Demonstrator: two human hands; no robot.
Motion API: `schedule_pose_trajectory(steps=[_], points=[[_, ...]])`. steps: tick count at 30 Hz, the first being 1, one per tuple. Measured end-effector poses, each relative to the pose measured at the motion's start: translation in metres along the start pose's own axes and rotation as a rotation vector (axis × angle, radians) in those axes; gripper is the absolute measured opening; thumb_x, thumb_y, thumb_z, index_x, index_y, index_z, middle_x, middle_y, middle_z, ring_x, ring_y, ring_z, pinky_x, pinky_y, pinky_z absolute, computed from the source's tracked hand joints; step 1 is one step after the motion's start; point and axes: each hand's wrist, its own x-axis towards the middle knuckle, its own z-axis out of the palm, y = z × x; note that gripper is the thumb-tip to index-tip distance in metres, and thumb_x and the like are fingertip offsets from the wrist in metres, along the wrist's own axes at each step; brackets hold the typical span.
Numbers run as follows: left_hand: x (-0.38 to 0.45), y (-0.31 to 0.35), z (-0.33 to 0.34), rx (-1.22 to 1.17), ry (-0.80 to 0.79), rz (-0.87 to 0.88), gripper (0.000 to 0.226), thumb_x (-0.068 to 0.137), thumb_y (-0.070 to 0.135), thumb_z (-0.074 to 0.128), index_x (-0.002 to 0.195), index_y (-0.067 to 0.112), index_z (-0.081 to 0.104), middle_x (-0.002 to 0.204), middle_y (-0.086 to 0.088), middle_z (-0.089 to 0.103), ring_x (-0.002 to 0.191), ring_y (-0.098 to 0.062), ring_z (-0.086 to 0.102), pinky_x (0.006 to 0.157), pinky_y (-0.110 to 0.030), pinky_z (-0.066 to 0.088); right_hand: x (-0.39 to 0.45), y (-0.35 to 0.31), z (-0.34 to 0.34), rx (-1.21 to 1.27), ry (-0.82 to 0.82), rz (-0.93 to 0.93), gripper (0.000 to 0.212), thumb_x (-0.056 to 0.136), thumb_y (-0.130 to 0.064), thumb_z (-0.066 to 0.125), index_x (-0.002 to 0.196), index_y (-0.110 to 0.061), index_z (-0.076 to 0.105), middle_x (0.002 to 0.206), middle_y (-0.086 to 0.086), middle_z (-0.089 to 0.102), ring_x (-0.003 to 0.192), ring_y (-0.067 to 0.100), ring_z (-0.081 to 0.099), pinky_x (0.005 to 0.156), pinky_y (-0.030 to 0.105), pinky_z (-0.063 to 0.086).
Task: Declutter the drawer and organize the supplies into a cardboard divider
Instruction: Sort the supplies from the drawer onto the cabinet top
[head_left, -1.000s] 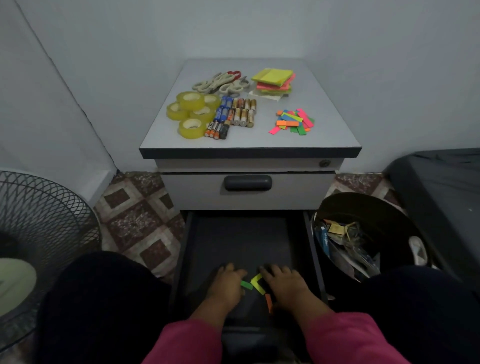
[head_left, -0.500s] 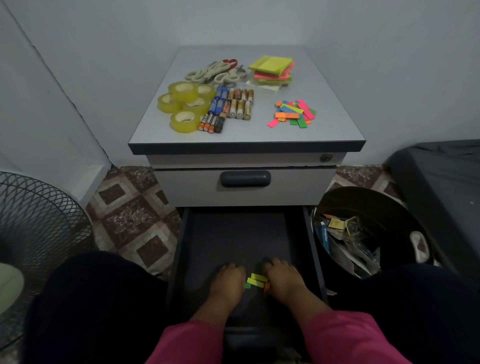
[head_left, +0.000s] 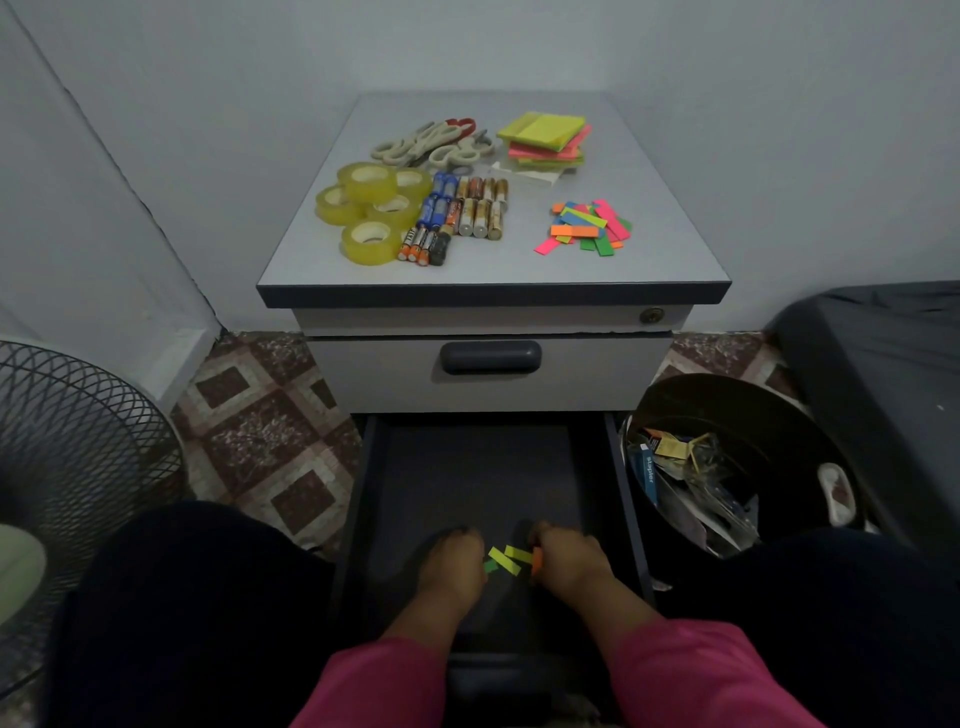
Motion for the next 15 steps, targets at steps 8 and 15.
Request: schedule_pose_trajectory(steps=[8, 15], points=[[0.0005, -0.0009, -0.0025, 0.016, 0.003, 0.038, 0.023, 0.088, 0.013, 0.058, 0.109, 0.008, 0.063, 0.120, -0.012, 0.059, 0.112, -0.027, 0.056, 0.093, -0.032, 0.045, 0.0019, -0.0026, 0.0037, -0.088, 0.050, 0.001, 0.031, 0.093, -0.018, 0.045, 0.123, -0.016, 0.055, 0.128, 0.010, 0.056, 0.120, 0.027, 0.053, 0.098, 0.035, 0.039], [-0.0048, 0.0008, 0.0000, -0.138, 0.061, 0.192, 0.024, 0.082, 0.010, 0.058, 0.104, 0.016, 0.052, 0.102, -0.006, 0.061, 0.095, -0.026, 0.058, 0.075, -0.030, 0.041, 0.0012, -0.0066, 0.0048, -0.041, 0.068, -0.034, 0.032, 0.092, -0.032, 0.047, 0.122, -0.024, 0.056, 0.125, 0.007, 0.061, 0.118, 0.025, 0.055, 0.097, 0.030, 0.038]])
